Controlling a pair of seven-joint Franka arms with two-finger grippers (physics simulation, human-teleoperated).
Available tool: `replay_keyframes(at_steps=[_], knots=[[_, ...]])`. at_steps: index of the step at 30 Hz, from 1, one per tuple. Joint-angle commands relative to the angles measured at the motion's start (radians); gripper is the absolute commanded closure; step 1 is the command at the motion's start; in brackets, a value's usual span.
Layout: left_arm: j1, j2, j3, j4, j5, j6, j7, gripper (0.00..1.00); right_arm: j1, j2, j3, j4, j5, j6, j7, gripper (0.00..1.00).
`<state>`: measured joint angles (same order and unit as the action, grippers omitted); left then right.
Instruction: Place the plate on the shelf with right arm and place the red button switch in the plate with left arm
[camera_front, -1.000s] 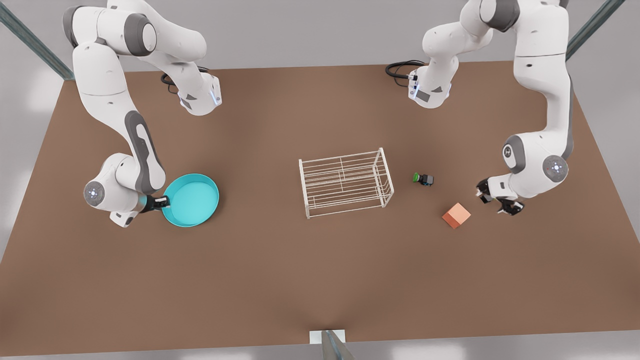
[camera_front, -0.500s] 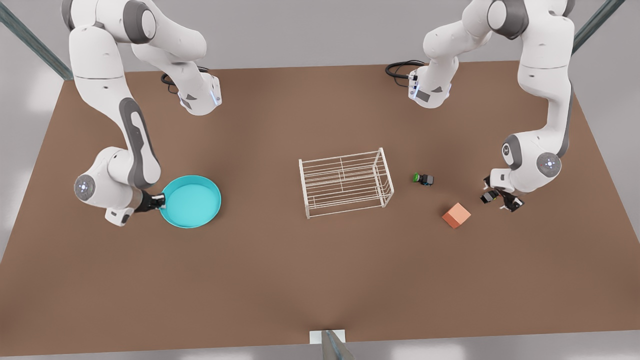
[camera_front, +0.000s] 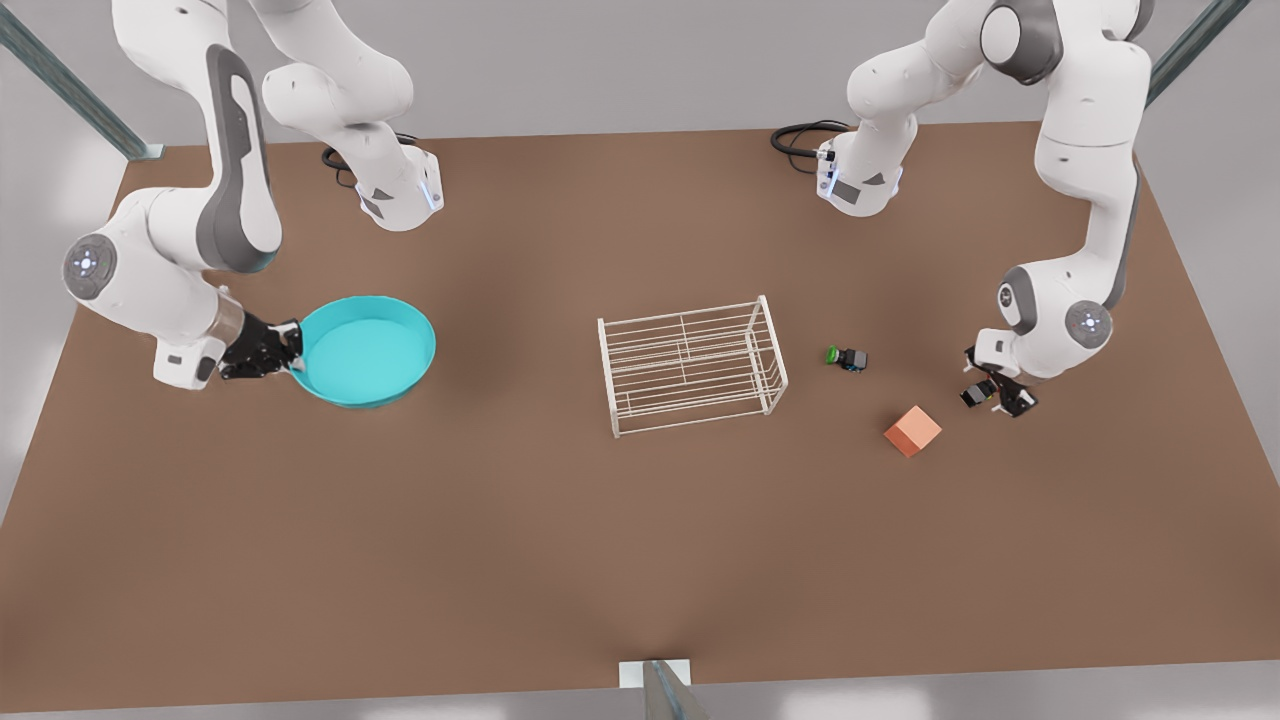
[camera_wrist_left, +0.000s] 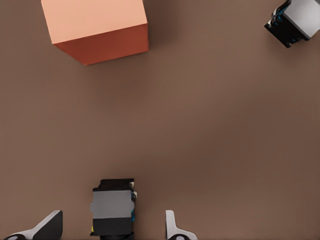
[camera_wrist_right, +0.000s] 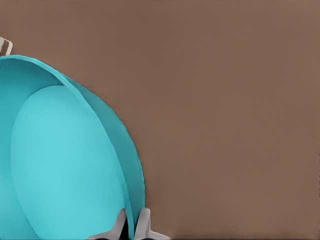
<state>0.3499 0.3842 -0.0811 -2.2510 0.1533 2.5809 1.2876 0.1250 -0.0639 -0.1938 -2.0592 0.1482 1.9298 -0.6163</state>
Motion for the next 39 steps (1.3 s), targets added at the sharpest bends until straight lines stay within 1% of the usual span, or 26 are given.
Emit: replay_keyframes(at_steps=[1, 5, 7, 9, 15, 17, 19, 21, 24, 25, 26, 27, 29, 33, 37, 39], knots=[[0.0, 0.007, 0.0, -0.001, 0.0, 0.036, 0.07, 0.0, 0.057, -0.022, 0.001, 0.022, -0.013, -0.138, 0.127, 0.79], [-0.002, 0.018, -0.002, -0.002, 0.0, 0.058, 0.067, 0.0, 0.223, 0.009, 0.008, 0.093, -0.01, -0.149, 0.385, 0.79], [-0.002, 0.021, -0.002, -0.001, 0.0, 0.068, 0.068, 0.0, 0.229, 0.045, 0.051, 0.137, -0.004, -0.15, 0.461, 0.79], [-0.002, 0.028, -0.002, -0.001, 0.0, 0.079, 0.068, 0.0, 0.297, 0.102, 0.056, 0.201, 0.001, -0.15, 0.567, 0.79], [0.001, 0.031, 0.0, -0.001, 0.002, 0.081, 0.07, 0.01, 0.366, 0.223, 0.056, 0.35, 0.096, -0.15, 0.727, 0.79], [0.001, 0.031, 0.0, -0.001, 0.002, 0.081, 0.071, 0.26, 0.39, 0.285, 0.056, 0.41, 0.128, -0.146, 0.765, 0.78], [0.001, 0.031, 0.0, -0.001, 0.002, 0.079, 0.071, 0.32, 0.45, 0.338, 0.056, 0.458, 0.128, -0.13, 0.895, 0.78], [0.001, 0.031, 0.0, -0.001, 0.002, 0.081, 0.071, 0.32, 0.502, 0.355, 0.056, 0.471, 0.128, -0.109, 0.966, 0.78], [0.001, 0.036, 0.0, -0.001, 0.002, 0.096, 0.071, 0.33, 0.532, 0.384, 0.056, 0.494, 0.125, -0.089, 1.032, 0.78], [0.001, 0.038, 0.0, -0.001, 0.002, 0.096, 0.071, 0.38, 0.539, 0.406, 0.054, 0.516, 0.125, -0.088, 1.049, 0.78], [0.001, 0.036, 0.0, -0.001, 0.002, 0.096, 0.071, 0.45, 0.553, 0.427, 0.056, 0.542, 0.125, -0.088, 1.076, 0.78], [0.001, 0.036, 0.0, -0.001, 0.002, 0.096, 0.071, 0.49, 0.564, 0.452, 0.056, 0.568, 0.137, -0.086, 1.103, 0.78], [0.001, 0.036, 0.0, -0.001, 0.002, 0.094, 0.071, 0.53, 0.591, 0.495, 0.054, 0.619, 0.148, -0.083, 1.139, 0.78], [0.0, 0.01, -0.002, 0.001, 0.002, 0.055, 0.07, 0.53, 0.663, 0.565, 0.051, 0.671, 0.146, -0.017, 1.274, 0.78], [-0.002, -0.011, -0.005, 0.004, 0.002, 0.025, 0.07, 0.53, 0.706, 0.573, 0.05, 0.669, 0.152, 0.012, 1.317, 0.78], [0.0, -0.038, -0.006, 0.01, 0.0, -0.019, 0.07, 0.53, 0.719, 0.585, 0.048, 0.669, 0.148, 0.023, 1.334, 0.78]])
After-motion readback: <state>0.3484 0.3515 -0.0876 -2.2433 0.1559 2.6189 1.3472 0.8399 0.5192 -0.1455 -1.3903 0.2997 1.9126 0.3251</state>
